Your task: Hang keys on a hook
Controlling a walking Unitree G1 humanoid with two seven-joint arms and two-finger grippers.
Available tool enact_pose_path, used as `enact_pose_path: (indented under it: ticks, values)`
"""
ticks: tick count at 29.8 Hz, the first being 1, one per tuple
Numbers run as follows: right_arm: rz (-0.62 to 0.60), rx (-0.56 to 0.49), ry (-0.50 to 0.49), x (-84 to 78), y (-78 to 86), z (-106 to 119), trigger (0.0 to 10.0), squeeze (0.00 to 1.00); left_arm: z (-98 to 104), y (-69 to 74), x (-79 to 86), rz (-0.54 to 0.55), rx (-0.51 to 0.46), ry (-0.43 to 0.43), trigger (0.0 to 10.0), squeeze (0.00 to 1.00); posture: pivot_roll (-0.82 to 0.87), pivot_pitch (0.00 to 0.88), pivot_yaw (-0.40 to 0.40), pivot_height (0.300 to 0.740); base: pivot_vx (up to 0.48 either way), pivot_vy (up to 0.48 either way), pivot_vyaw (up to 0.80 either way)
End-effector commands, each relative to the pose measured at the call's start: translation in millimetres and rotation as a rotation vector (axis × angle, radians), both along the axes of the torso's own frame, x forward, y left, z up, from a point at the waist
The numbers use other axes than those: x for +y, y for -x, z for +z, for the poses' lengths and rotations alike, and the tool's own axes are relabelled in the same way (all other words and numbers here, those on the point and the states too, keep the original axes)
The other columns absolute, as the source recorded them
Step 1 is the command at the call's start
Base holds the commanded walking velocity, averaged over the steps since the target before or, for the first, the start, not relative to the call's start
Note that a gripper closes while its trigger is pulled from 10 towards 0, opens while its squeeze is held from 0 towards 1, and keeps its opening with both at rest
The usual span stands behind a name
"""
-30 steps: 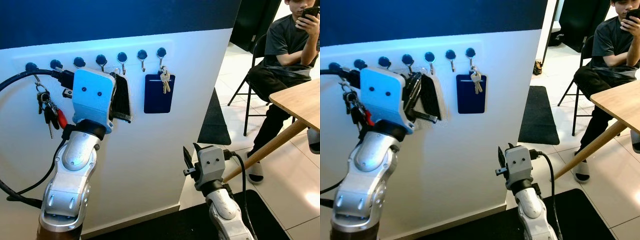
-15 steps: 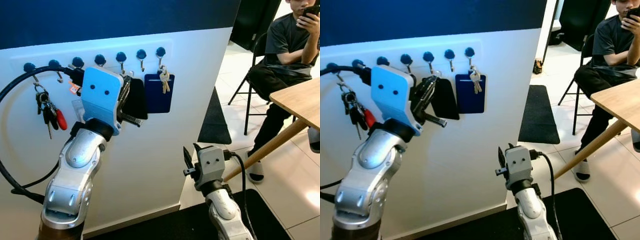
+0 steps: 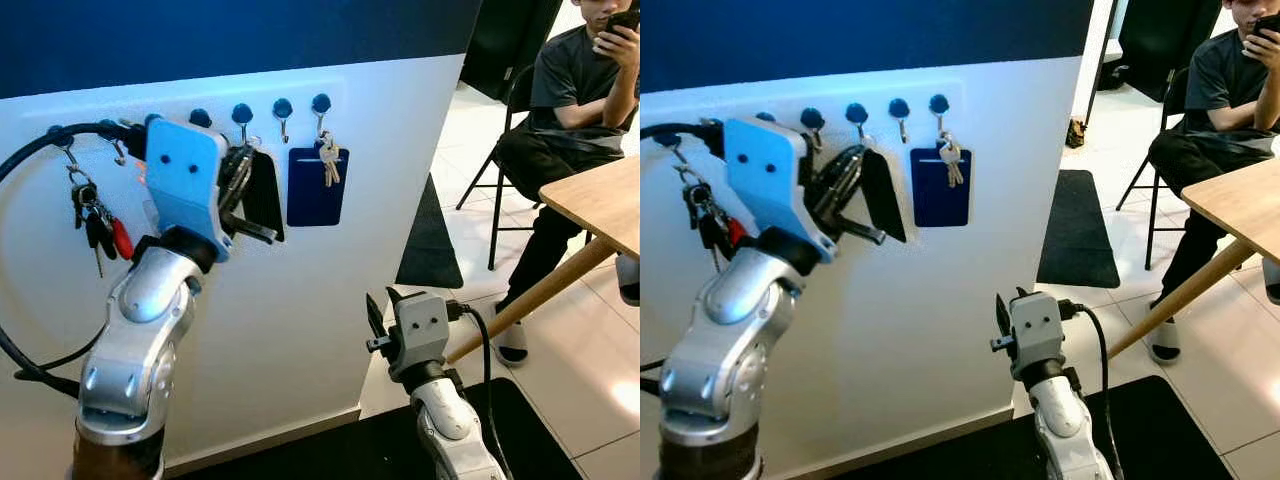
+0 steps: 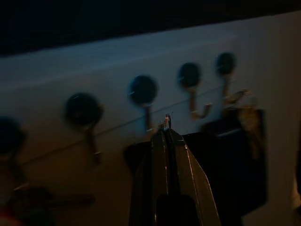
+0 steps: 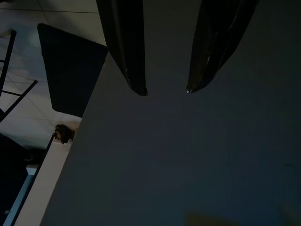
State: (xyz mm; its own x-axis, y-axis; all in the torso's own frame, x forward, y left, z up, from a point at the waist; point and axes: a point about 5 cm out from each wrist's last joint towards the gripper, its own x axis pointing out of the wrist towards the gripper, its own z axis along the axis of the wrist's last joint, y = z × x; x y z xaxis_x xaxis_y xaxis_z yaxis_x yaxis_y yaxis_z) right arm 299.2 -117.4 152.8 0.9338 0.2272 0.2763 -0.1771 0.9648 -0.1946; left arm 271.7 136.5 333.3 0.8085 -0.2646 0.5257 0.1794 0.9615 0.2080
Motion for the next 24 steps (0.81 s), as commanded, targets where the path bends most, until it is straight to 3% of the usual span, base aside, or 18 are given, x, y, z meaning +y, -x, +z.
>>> enact_pose_path:
  ticks: [1, 10, 18, 19, 20, 21, 24]
  values:
    - [-0.011, 0.020, 0.000, -2.0, 2.1, -6.6, 10.0, 0.00, 0.7, 0.1, 1.7, -0.011, 0.004, 0.036, 10.0, 0.00, 0.08, 0.218, 0.056, 0.740, 0.000, 0.000, 0.00]
    - [-0.009, 0.019, 0.000, -1.4, 1.6, -6.2, 10.0, 0.00, -1.2, -2.5, 6.0, 0.004, 0.039, 0.077, 10.0, 0.00, 0.08, 0.218, 0.056, 0.740, 0.000, 0.000, 0.00]
    - [-0.004, 0.017, 0.002, -0.8, 1.5, -6.2, 10.0, 0.00, -10.6, -7.0, 7.6, 0.016, 0.111, 0.030, 10.0, 0.01, 0.08, 0.211, 0.053, 0.740, 0.000, 0.000, 0.00]
    - [-0.003, 0.017, 0.002, -0.6, 1.4, -6.2, 10.0, 0.00, -12.4, -7.1, 6.6, 0.006, 0.119, 0.023, 10.0, 0.40, 0.08, 0.209, 0.050, 0.740, 0.000, 0.000, 0.00]
    - [-0.003, 0.017, 0.002, -0.6, 1.4, -6.2, 10.0, 0.00, -12.4, -7.1, 6.6, 0.006, 0.119, 0.023, 10.0, 0.40, 0.08, 0.209, 0.050, 0.740, 0.000, 0.000, 0.00]
    - [-0.002, 0.017, 0.002, -0.4, 1.1, -6.3, 10.0, 0.00, -13.4, -6.3, 6.2, -0.002, 0.121, 0.029, 10.0, 1.00, 0.08, 0.206, 0.050, 0.740, 0.000, 0.000, 0.00]
    - [-0.001, 0.015, 0.002, -0.4, 0.6, -5.9, 10.0, 0.00, -12.0, -3.1, 9.4, 0.007, 0.103, 0.074, 10.0, 1.00, 0.08, 0.205, 0.051, 0.740, 0.000, 0.000, 0.00]
